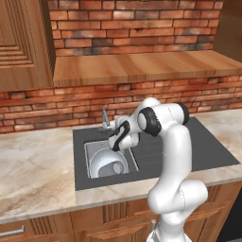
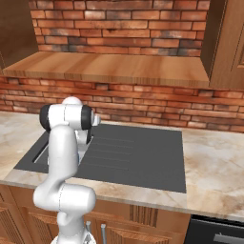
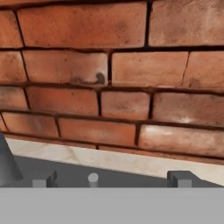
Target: Pick the jar and bowl and place them in the sink. Then turn on the water.
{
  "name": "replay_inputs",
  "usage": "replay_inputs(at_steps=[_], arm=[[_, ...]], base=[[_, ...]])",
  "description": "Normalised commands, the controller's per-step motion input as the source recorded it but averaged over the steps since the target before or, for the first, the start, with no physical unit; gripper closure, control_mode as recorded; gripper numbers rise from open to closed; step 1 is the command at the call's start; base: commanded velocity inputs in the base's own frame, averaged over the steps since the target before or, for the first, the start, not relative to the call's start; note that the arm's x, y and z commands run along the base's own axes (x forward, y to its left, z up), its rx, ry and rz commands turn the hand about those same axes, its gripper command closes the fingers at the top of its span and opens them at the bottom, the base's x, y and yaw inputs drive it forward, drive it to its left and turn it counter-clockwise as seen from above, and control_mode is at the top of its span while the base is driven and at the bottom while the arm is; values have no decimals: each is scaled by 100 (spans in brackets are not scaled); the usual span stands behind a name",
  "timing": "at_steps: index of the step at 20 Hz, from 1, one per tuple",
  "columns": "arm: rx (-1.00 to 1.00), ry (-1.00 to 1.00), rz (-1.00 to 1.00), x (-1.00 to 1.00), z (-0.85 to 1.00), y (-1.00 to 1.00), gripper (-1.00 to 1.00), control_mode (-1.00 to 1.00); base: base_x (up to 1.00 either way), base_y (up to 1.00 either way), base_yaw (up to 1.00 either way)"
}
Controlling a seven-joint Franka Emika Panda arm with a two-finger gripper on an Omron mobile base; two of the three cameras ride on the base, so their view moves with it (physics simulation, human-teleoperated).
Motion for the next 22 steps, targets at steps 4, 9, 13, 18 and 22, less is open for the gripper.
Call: replay_inputs(at_steps=[4,9,13,18,22], arm=[[0,0,0,5,0,0,-100,-100],[0,0,0,0,0,0,-100,-100],[0,0,-1,0,0,0,-100,-100],[0,0,-2,0,0,0,-100,-100],[0,0,-3,0,0,0,-100,-100]], base=[[0,0,0],[0,0,0],[0,0,0],[0,0,0],[0,0,0]])
